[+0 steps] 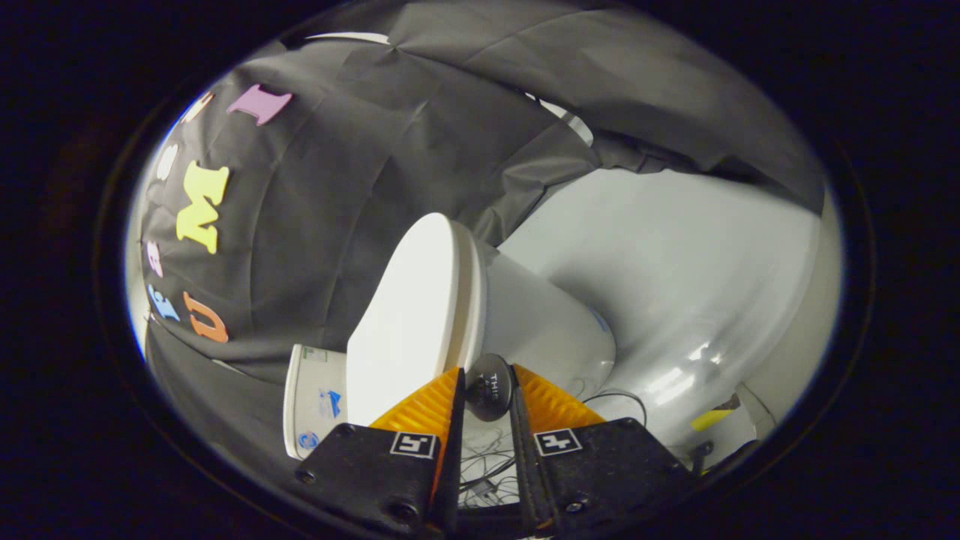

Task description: Open the toilet lid.

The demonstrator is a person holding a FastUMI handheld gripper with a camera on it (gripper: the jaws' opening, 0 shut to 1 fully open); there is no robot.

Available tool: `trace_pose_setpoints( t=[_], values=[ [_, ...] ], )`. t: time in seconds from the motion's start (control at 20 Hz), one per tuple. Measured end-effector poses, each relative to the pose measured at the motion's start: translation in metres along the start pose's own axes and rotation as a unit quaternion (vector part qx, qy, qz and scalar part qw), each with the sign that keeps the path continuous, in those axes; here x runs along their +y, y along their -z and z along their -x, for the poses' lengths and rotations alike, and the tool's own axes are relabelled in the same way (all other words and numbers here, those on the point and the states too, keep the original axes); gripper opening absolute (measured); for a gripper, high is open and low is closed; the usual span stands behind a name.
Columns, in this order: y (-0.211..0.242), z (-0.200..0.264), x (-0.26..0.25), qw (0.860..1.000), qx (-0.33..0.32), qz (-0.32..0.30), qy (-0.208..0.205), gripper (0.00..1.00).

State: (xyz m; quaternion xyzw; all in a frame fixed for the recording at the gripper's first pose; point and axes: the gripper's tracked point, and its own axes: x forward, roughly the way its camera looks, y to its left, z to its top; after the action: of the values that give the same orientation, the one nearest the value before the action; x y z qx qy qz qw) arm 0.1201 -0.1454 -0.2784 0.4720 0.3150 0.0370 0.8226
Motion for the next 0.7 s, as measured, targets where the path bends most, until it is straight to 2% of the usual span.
trace_pose_setpoints(
  t=[0.35,0.45,0.7],
  values=[
    [-0.004,0.0035,-0.0078,0.998,-0.006,-0.045,-0.037,0.13],
    [-0.0069,0.006,-0.0049,0.998,-0.008,-0.047,-0.036,0.08],
    [-0.0049,0.0053,-0.004,0.999,-0.011,-0.044,-0.024,0.07]
  ],
)
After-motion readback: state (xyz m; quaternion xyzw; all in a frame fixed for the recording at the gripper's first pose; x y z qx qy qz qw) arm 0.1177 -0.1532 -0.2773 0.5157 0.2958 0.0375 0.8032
